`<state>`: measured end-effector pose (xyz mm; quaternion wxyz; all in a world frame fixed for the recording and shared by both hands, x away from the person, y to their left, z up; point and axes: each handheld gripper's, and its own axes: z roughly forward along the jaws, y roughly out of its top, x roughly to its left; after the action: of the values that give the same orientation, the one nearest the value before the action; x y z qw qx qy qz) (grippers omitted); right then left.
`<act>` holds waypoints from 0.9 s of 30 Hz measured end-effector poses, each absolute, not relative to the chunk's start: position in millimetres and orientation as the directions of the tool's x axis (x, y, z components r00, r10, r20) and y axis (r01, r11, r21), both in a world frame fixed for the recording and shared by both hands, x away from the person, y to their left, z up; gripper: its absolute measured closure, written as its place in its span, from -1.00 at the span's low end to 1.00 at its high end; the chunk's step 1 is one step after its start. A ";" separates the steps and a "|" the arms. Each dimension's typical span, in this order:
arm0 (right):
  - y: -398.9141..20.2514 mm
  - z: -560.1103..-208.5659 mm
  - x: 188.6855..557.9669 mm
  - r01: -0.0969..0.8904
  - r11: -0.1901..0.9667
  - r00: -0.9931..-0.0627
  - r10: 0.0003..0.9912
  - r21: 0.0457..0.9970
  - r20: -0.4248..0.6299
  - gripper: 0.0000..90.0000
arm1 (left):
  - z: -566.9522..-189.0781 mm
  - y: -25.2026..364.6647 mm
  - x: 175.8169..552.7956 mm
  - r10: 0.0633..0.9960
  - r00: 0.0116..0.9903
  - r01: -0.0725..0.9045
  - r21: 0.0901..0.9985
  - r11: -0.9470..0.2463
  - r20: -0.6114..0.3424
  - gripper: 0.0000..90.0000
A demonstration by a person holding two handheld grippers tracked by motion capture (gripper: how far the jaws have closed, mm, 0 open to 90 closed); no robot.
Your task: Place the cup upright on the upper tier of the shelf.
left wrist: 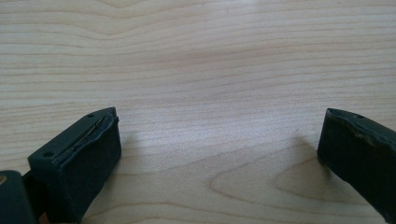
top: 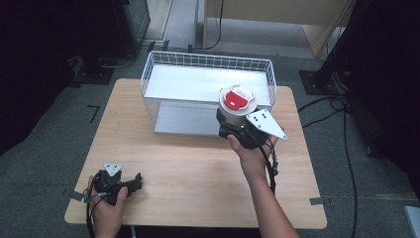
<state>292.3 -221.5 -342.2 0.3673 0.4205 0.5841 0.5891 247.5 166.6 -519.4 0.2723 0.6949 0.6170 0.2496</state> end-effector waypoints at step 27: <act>-214.2 -311.9 329.7 0.027 -0.045 -0.349 0.936 0.999 0.051 -0.81 | -519.4 166.6 247.5 0.993 0.114 0.722 0.686 -0.090 0.011 -1.00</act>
<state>329.7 -214.2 -311.9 0.3862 0.4197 0.5732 0.5883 247.5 166.6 -519.4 0.2722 0.6948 0.6171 0.2496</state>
